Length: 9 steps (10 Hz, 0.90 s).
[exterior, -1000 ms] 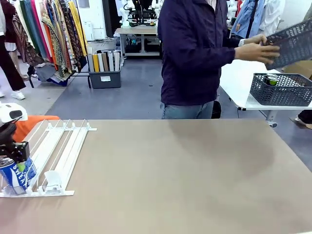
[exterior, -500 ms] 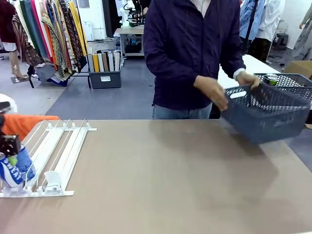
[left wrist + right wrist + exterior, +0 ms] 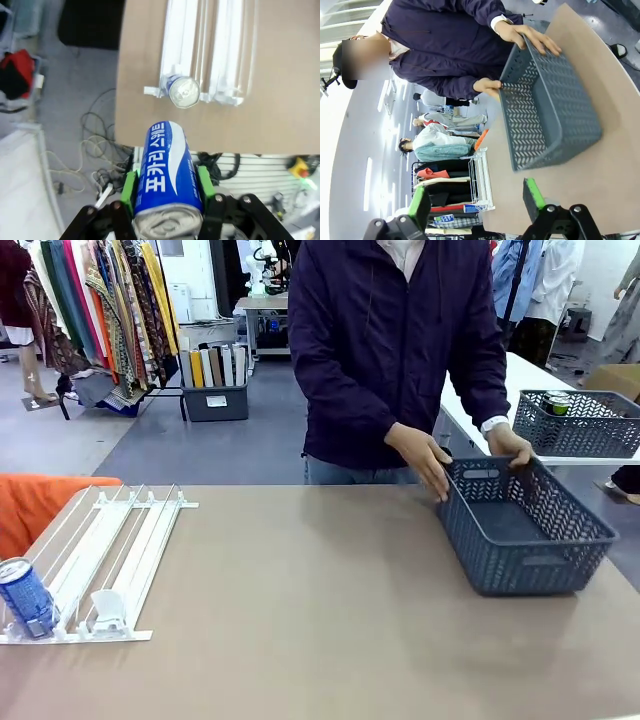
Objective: Retrieve and store the cans from the dispenser.
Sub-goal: Pick up one can from the Automatic Can Dispenser and place it in the middle of the table.
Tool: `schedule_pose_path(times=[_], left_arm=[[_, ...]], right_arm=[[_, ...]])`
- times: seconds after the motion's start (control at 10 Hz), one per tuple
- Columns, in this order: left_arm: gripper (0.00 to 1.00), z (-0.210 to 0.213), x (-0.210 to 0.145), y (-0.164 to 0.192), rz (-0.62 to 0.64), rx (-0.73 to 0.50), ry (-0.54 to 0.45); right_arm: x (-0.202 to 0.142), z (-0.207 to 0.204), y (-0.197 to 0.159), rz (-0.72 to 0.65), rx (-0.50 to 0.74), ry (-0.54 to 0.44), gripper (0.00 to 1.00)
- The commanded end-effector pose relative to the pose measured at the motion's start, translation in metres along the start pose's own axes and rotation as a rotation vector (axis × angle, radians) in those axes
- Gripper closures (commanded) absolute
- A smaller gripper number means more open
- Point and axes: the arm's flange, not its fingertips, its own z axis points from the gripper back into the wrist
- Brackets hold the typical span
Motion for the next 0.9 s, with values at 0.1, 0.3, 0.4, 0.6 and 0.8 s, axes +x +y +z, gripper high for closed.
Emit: schedule_pose_path(times=[0.1, 0.3, 0.4, 0.6, 0.8], left_arm=[[1.0, 0.024, 0.037, 0.005, -0.035, -0.023, 0.083], [1.0, 0.026, 0.02, 0.002, -0.005, 0.0, 0.028], [1.0, 0.026, 0.02, 0.002, -0.005, 0.0, 0.028], [1.0, 0.026, 0.02, 0.002, -0.005, 0.0, 0.028], [1.0, 0.026, 0.025, 0.002, -0.007, -0.004, 0.039]], right_arm=[[0.002, 0.001, 0.001, 0.028, 0.005, 0.001, 0.0], [0.002, 0.001, 0.001, 0.028, 0.005, 0.001, 0.0], [0.002, 0.001, 0.001, 0.028, 0.005, 0.001, 0.0], [0.002, 0.001, 0.001, 0.028, 0.005, 0.001, 0.0], [0.002, 0.001, 0.001, 0.028, 0.005, 0.001, 0.0]])
